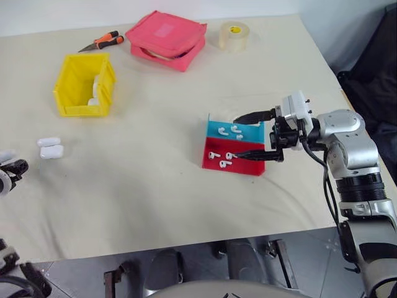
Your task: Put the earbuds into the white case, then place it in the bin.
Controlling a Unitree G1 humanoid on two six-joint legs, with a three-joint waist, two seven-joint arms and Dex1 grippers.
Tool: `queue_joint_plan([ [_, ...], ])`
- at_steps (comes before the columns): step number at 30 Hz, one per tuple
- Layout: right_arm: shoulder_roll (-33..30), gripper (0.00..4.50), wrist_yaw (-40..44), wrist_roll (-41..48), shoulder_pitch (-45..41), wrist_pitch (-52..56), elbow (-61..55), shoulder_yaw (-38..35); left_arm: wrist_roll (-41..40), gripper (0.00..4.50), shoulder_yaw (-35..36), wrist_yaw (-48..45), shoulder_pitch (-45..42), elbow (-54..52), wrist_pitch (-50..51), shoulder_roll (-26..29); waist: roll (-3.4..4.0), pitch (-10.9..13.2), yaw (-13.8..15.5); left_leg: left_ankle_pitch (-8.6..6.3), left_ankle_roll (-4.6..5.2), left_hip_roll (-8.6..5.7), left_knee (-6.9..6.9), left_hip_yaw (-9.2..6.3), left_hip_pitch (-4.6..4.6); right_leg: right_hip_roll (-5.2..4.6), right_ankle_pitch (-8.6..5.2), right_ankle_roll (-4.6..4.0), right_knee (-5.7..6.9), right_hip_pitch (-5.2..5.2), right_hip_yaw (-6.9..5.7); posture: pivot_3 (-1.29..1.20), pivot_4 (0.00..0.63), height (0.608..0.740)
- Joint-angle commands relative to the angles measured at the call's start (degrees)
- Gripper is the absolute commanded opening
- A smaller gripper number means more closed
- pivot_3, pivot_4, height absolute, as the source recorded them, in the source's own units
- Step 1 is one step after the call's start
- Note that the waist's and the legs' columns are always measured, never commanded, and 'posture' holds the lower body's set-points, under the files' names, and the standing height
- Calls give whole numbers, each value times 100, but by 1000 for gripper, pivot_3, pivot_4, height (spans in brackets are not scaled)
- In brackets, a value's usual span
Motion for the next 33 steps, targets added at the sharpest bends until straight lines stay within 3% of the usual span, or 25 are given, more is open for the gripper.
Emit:
queue_joint_plan([
  [1,-117,4500,-41,112,41,34,-249,-186,-378,2793,343,-1109,423,-708,-1732,-96,0,0,43,0,-1,0,2,-4,-2,-3,0,0,0,0,-2,0,150,740],
  [5,-144,4500,-65,110,88,48,-294,-211,-1031,2793,204,-3377,793,-748,-4244,-332,-1,0,61,-1,-1,-1,5,-3,-6,-8,0,0,0,1,-5,0,150,740],
  [9,-156,4500,-147,127,129,68,-402,-237,-1555,2793,-313,-4257,419,-631,-4780,-361,0,0,53,-1,-1,-2,5,0,-5,-3,0,-2,2,1,-8,0,150,740],
  [15,-221,4500,-354,204,383,188,-783,-355,-1864,2793,-1438,-5472,-461,-133,-5157,-413,0,0,34,-1,1,-4,4,3,-6,0,0,-1,2,1,-10,0,150,740],
  [22,-299,4500,-876,320,1070,413,-1596,-587,-1977,2793,-2570,-6079,-1620,360,-5216,-1000,-1,0,37,-1,3,-4,6,4,-10,3,0,-1,1,4,-10,0,150,740],
  [33,-505,4500,-1885,476,2551,865,-3108,-1121,-1956,2793,-3367,-6859,-1922,783,-5288,-1546,-4,1,42,-1,7,-4,7,3,-25,5,1,1,-1,15,-5,0,150,740],
])
